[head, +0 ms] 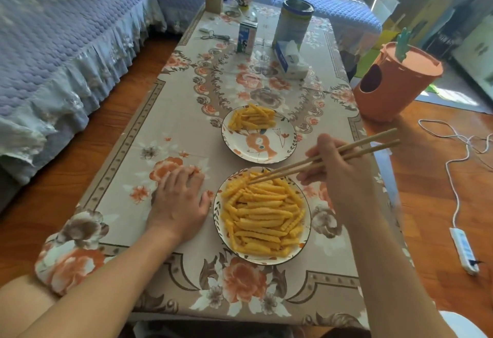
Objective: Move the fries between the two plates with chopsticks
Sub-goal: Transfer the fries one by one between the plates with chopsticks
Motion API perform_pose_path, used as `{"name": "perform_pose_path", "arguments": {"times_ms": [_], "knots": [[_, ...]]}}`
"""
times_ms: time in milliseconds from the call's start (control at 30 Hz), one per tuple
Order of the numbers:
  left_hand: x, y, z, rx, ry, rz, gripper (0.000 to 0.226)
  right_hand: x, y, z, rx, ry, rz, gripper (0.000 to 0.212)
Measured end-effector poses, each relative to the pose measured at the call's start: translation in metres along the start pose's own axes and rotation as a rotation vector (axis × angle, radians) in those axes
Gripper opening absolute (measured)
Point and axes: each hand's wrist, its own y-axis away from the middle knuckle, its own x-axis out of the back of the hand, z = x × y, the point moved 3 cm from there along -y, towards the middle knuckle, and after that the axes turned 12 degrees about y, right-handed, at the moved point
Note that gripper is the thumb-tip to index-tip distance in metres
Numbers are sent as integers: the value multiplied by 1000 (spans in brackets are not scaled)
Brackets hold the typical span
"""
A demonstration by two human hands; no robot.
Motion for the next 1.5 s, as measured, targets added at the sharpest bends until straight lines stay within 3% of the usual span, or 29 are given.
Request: {"name": "perform_pose_path", "arguments": {"times_ms": [67, 267, 833, 967, 1100, 1167, 1300, 1500], "knots": [[0, -1, -1, 2, -3, -1, 47, -4, -14, -7, -24, 40, -36, 42], [0, -3, -1, 12, 10, 0, 46, -48, -3, -2, -170, 225, -404, 45], [-1, -3, -1, 13, 3, 8, 46, -54, 14, 8, -148, 339, -391, 36], [-1, -2, -2, 15, 3, 8, 45, -43, 9, 4, -139, 203, -298, 39], [-1, -1, -1, 11, 4, 5, 43, -30, -18, -1, -30, 98, -53, 37], [-2, -1, -2, 12, -6, 2, 43, -30, -39, 4, 20, 123, 64, 32], [-2, -2, -2, 16, 0, 3, 43, -55, -73, 21, 45, 196, 135, 28], [-6, -2, -5, 21, 14, -1, 41, -96, -114, 19, 38, 212, 288, 41]]}}
